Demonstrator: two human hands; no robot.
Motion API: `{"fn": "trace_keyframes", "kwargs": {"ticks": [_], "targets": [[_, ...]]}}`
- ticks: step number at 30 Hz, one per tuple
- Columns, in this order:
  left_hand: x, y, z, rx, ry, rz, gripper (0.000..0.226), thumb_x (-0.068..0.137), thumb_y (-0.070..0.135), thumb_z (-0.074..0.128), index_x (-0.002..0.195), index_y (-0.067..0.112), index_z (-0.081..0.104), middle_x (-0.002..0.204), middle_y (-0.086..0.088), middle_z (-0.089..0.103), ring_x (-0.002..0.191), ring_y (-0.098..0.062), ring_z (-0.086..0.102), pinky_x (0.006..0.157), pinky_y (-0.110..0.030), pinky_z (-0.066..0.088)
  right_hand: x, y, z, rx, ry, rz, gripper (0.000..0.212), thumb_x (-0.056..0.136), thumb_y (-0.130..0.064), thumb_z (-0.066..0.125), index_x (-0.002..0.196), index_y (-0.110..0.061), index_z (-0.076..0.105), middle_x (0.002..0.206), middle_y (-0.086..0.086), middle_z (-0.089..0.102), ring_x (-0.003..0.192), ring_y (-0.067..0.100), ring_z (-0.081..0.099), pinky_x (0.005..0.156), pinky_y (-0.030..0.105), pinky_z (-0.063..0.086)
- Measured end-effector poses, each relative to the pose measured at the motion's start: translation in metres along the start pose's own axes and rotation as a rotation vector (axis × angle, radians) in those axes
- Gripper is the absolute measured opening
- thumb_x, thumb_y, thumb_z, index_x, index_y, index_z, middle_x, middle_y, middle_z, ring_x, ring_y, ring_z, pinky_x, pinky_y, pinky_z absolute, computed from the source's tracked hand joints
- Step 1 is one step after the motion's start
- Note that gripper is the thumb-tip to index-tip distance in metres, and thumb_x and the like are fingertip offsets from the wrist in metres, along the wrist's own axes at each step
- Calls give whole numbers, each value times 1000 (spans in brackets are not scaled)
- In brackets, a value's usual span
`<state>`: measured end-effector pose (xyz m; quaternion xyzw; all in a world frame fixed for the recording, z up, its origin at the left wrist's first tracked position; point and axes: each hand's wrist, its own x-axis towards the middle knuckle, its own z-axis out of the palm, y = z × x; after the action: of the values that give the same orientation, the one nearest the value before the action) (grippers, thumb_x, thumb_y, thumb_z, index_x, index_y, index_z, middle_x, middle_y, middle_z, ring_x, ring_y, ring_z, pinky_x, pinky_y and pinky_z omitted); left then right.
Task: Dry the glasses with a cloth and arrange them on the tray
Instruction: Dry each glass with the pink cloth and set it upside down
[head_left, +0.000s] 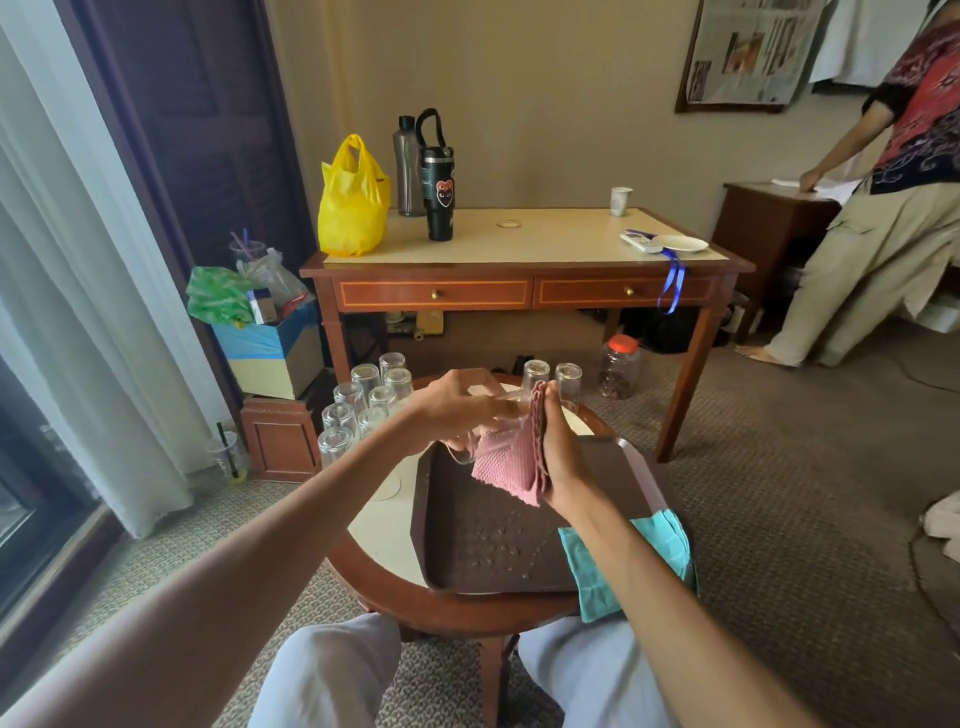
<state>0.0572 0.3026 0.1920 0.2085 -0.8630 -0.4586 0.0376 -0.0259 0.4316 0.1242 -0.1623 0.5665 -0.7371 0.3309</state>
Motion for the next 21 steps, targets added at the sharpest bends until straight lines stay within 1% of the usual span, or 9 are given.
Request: {"fn": "trace_keyframes", "kwargs": {"ticks": [4, 5, 7, 9, 11, 13, 15, 19, 21], "targets": [[-1, 0, -1, -49, -144, -120, 12, 91, 44, 74, 100, 36, 71, 114, -1, 75, 108, -25, 71, 84, -44, 63, 16, 8, -6, -40, 82, 94, 105, 72, -96, 38, 130, -11, 60, 113, 11, 73, 105, 28, 71, 100, 46, 51], [-1, 0, -2, -74, -190, -146, 11, 92, 39, 73, 102, 34, 73, 118, -2, 74, 112, -27, 68, 85, -43, 62, 15, 7, -7, -44, 114, 108, 99, 75, -93, 37, 127, -11, 59, 112, 8, 72, 102, 23, 70, 93, 39, 53], [-2, 2, -4, -122, -292, -188, 17, 94, 30, 72, 111, 28, 73, 124, -6, 69, 112, -30, 65, 81, -39, 61, 8, 3, -7, -51, 153, 83, 65, 96, -73, 29, 118, -18, 56, 104, 4, 67, 92, 15, 64, 75, 27, 49], [-3, 6, -5, -130, -314, -206, 23, 94, 25, 72, 116, 27, 71, 124, -7, 65, 105, -29, 64, 76, -35, 60, 7, 6, -12, -91, 176, 80, 53, 103, -61, 26, 110, -19, 56, 97, 0, 64, 87, 13, 62, 70, 26, 46], [-2, 7, -3, -144, -206, -186, 19, 93, 29, 73, 112, 27, 71, 119, -6, 64, 99, -26, 64, 70, -31, 59, 0, 5, -8, -188, 179, 5, 63, 102, -63, 22, 107, -14, 63, 94, 1, 68, 85, 14, 66, 75, 27, 48], [2, 5, 1, -243, -57, -192, 26, 93, 37, 71, 113, 20, 70, 118, -10, 64, 97, -24, 65, 67, -30, 58, -3, 12, -1, -265, 182, -91, 70, 100, -67, 21, 114, -16, 67, 94, 3, 74, 84, 14, 72, 77, 28, 50], [6, 5, 10, -390, 55, -268, 34, 98, 39, 62, 117, 11, 65, 116, -14, 64, 93, -23, 65, 66, -30, 57, -10, 16, 7, -320, 209, -257, 64, 98, -67, 24, 113, -20, 65, 96, 3, 74, 83, 9, 72, 74, 24, 53], [-2, 15, 20, -627, 158, -380, 33, 104, 37, 48, 101, 6, 59, 100, -17, 65, 76, -23, 65, 51, -24, 48, -14, 10, 12, -427, 359, -582, 36, 105, -47, 36, 104, -17, 56, 81, -5, 68, 70, -2, 68, 57, 11, 49], [-5, 17, 22, -554, 204, -300, 39, 105, 42, 45, 98, 6, 60, 92, -14, 67, 75, -22, 65, 52, -24, 48, -11, 3, 9, -418, 329, -566, 44, 106, -50, 35, 93, -16, 60, 74, 2, 69, 65, 7, 69, 58, 25, 56]]}}
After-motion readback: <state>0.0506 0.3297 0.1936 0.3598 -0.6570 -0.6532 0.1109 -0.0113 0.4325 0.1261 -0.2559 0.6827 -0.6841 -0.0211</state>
